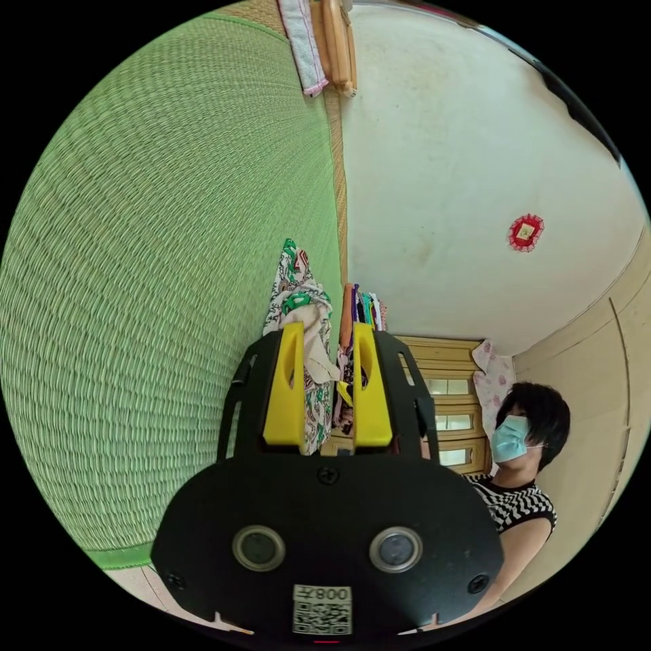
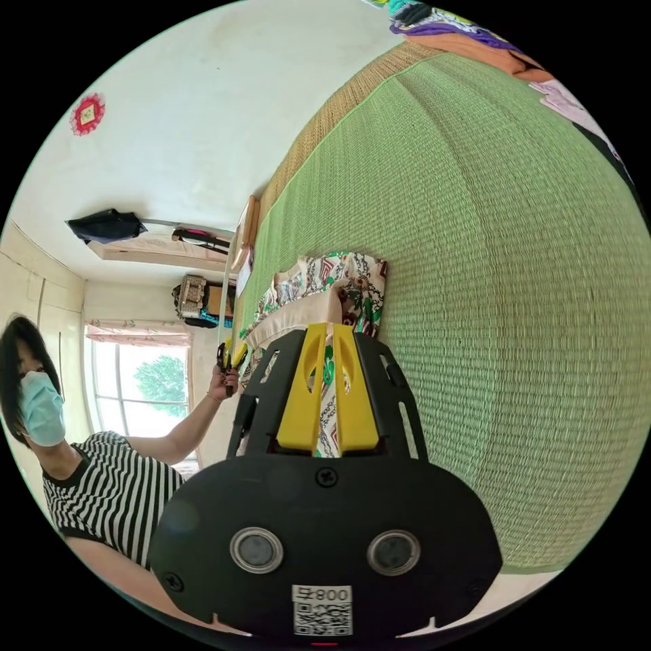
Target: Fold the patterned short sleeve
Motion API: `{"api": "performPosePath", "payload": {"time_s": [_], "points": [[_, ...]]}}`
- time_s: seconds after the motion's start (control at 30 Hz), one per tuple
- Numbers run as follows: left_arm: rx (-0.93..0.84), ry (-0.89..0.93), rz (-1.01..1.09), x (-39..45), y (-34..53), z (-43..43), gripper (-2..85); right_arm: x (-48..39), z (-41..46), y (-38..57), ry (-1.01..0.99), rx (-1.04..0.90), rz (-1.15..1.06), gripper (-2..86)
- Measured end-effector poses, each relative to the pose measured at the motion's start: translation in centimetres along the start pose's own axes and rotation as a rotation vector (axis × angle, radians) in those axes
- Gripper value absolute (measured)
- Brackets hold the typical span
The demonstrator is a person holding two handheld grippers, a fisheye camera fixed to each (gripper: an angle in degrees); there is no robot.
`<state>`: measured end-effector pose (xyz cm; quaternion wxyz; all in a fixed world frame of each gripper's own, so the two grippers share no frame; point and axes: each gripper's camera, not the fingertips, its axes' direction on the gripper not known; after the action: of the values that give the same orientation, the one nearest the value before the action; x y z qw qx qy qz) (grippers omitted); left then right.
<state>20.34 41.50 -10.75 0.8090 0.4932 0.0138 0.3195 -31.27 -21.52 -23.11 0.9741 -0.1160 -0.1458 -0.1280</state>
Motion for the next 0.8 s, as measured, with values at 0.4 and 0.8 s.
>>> {"api": "performPosePath", "payload": {"time_s": [0.4,0.8], "points": [[-0.134,-0.232,0.093,2.9,-1.1,4.9,6.8,-3.4,-2.0,-3.5,0.121,-0.045,-0.052,2.1],[-0.114,-0.167,0.147,6.8,-6.9,9.5,1.2,-4.2,-7.7,-9.1,-0.085,0.008,-0.021,0.9]]}}
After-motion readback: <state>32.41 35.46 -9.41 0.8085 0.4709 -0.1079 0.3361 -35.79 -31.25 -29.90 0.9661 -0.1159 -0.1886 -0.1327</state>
